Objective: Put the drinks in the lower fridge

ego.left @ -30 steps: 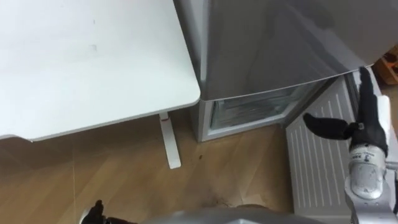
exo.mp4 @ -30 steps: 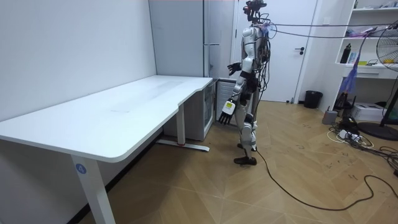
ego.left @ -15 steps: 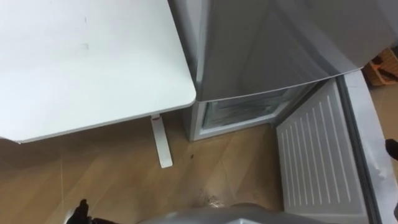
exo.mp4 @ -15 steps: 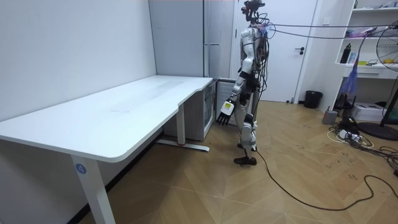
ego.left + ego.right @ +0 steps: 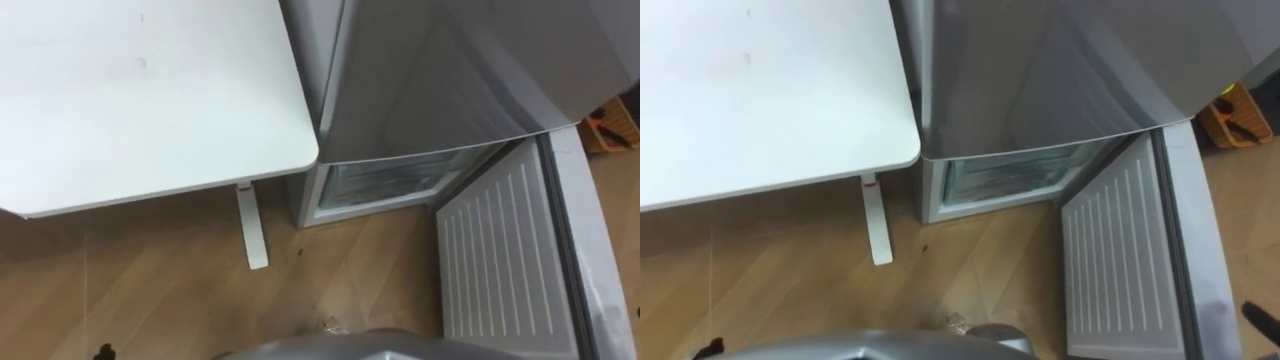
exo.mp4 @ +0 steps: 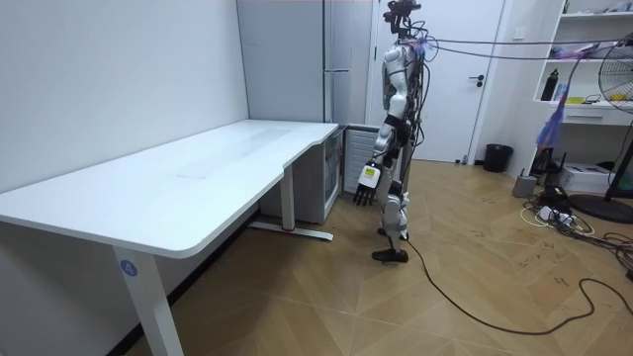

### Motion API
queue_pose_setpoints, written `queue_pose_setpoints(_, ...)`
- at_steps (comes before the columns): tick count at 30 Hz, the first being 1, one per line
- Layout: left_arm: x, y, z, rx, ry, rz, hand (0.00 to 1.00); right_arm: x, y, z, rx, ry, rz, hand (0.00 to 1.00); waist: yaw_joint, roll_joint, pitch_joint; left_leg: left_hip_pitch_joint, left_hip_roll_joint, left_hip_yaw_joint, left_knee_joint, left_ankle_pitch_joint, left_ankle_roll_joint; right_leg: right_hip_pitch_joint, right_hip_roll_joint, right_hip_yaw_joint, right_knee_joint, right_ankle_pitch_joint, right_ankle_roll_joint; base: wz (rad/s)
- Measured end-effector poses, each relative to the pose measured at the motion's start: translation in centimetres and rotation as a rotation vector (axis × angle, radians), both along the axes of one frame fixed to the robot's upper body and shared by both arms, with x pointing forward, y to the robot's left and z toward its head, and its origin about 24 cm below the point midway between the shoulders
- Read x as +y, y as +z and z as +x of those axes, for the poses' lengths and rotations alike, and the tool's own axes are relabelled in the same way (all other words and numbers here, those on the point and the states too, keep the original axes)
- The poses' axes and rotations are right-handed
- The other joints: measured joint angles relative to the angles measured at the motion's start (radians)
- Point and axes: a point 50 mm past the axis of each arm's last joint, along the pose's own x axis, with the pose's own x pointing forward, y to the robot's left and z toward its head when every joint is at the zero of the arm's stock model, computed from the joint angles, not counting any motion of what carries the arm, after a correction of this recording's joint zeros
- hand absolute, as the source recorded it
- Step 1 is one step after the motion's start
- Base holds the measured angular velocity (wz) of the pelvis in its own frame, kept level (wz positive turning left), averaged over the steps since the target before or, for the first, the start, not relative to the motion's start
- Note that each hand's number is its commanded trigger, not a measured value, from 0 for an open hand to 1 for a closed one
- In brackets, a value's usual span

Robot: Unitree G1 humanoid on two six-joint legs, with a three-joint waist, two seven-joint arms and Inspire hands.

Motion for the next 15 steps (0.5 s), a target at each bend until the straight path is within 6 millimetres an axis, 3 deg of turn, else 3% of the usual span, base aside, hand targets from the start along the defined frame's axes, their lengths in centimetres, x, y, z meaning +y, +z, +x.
queue_pose_setpoints(5, 0.1, 0.0, 0.0, 0.023, -0.015, -0.014, 0.00, 0.5, -0.7, -0.5, -0.024, 0.021, 0.067, 0.00, -0.016, 0.008, 0.0022, 0.003, -0.002, -0.020, 0.002, 0.000, 0.000, 0.011, -0.003, -0.019, -0.003, -0.004, -0.001, 0.10)
queue_pose_setpoints(11, -0.1, -0.2, -0.2, 0.034, -0.018, -0.037, 0.00, 1.0, -1.2, -0.6, -0.046, 0.048, 0.110, 0.00, -0.015, 0.021, -0.0036, 0.005, -0.003, -0.027, 0.003, 0.000, 0.000, 0.010, -0.004, -0.025, -0.002, -0.004, -0.002, 0.01)
queue_pose_setpoints(15, -0.2, -0.2, 0.1, 0.033, -0.024, -0.039, 0.00, 1.2, -1.4, -0.7, -0.064, 0.057, 0.128, 0.00, -0.016, 0.020, -0.0025, 0.003, -0.003, -0.028, 0.003, 0.000, 0.000, 0.010, -0.004, -0.026, 0.000, -0.004, -0.002, 0.00)
